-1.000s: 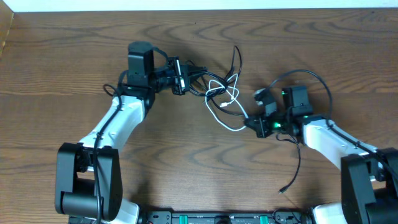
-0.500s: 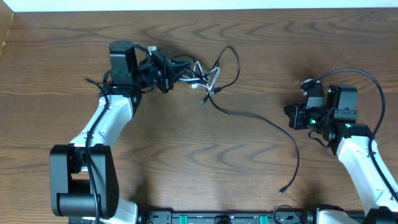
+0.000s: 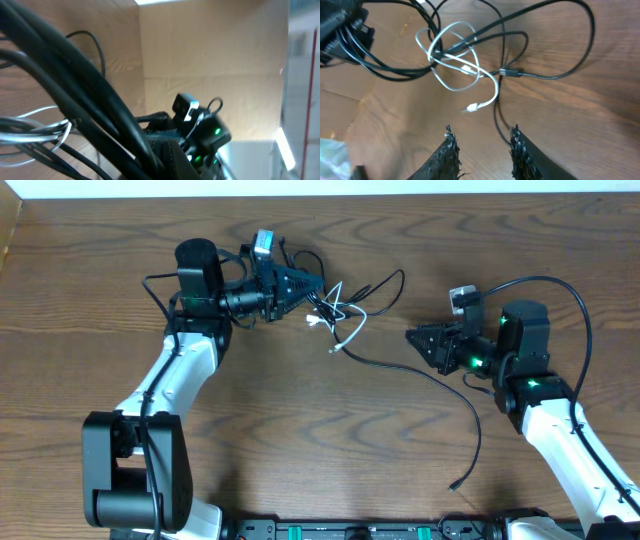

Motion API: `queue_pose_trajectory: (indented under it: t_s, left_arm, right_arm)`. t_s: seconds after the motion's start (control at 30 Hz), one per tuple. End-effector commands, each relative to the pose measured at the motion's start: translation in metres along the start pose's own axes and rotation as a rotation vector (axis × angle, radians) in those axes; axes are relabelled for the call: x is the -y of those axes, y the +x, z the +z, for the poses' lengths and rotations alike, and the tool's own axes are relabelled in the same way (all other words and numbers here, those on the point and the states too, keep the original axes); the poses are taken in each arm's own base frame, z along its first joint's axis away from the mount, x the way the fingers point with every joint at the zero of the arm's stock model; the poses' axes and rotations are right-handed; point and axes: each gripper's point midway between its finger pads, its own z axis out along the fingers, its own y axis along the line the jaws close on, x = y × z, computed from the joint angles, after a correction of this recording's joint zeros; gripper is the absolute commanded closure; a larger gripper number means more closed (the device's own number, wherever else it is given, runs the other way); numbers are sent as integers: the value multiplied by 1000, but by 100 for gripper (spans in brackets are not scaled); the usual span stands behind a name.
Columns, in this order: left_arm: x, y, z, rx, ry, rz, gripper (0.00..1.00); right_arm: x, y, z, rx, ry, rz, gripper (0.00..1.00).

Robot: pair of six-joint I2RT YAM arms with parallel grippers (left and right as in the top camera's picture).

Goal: Untangle cables

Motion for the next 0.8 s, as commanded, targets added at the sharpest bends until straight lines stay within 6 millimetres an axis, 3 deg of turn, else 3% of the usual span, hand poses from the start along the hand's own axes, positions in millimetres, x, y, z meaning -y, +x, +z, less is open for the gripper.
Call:
queue_pose_trajectory:
  t_s: [0.0, 0.2, 0.33, 0.5, 0.57, 0.77]
  left_arm:
    - [14, 15, 11, -70, 42, 260, 92]
    - [21, 42, 37, -146, 94, 605, 92]
    - [25, 59, 49, -194, 138, 728, 92]
    - [35, 88, 52, -304, 249, 795, 92]
    - [38, 96, 50, -342, 286, 792, 92]
    - [43, 109, 53, -390, 328, 795, 92]
  right_arm:
    - [-15, 2, 0, -20, -76, 133, 67]
    - [-26, -6, -1, -6, -134, 182, 68]
    - [-29, -9, -1, 3, -145, 189, 62]
    - [-42, -11, 5, 9, -177, 141, 56]
    - [-34, -10, 13, 22, -118, 115, 48]
    - [-22, 1, 39, 1, -88, 110, 43]
